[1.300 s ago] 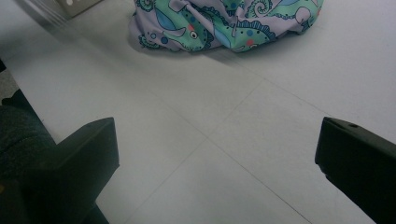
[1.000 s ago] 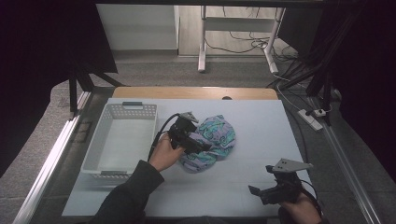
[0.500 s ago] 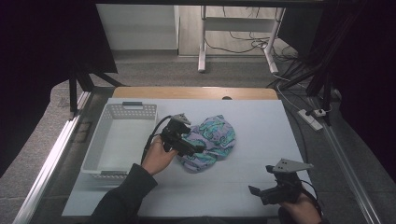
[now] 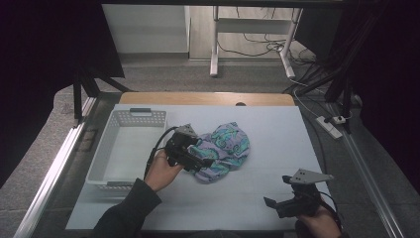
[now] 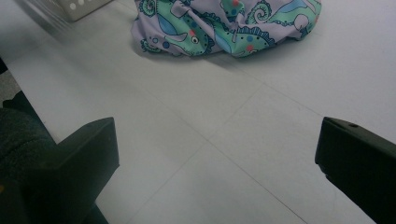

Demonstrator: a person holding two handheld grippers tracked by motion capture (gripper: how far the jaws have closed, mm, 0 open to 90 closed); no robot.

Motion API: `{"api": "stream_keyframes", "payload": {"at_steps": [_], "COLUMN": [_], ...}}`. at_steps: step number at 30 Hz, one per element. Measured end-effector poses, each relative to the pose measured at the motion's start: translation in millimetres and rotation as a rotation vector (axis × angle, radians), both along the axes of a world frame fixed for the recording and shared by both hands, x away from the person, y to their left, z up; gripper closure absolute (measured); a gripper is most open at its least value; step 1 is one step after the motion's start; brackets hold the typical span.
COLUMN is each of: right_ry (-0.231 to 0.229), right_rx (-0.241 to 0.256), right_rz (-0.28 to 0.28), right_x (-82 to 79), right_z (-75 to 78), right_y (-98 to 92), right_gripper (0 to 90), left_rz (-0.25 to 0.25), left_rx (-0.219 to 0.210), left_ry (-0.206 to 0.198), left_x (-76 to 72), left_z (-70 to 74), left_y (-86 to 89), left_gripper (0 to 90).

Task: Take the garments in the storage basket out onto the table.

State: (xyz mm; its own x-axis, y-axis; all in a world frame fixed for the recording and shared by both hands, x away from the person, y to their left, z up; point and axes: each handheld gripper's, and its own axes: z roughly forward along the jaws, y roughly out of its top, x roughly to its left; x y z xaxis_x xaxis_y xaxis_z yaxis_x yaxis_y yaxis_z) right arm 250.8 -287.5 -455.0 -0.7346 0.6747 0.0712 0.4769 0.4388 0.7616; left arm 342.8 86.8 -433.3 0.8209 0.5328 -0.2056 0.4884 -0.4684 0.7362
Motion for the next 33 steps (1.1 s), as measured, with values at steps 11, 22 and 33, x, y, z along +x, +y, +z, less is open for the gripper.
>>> {"api": "stream_keyframes", "payload": {"at_steps": [11, 22, 33], "right_ry": [-0.003, 0.000, -0.003], "right_rx": [0.012, 0.024, 0.030], "right_rz": [0.004, 0.014, 0.004], "right_x": [-0.7, -0.8, -1.2], "right_z": [0.5, 1.1, 1.4], "right_y": [-0.6, -1.4, -2.3], "right_gripper": [0.0, 0.0, 0.0], "left_rz": [0.010, 0.037, 0.083], "left_rx": [-0.019, -0.035, -0.077], "left_ry": [-0.021, -0.014, -0.005], "left_x": [-12.8, -25.4, -41.5], "left_z": [5.2, 2.5, -4.1], "left_y": [13.4, 28.5, 50.4], "left_gripper": [0.1, 0.1, 0.0]}}
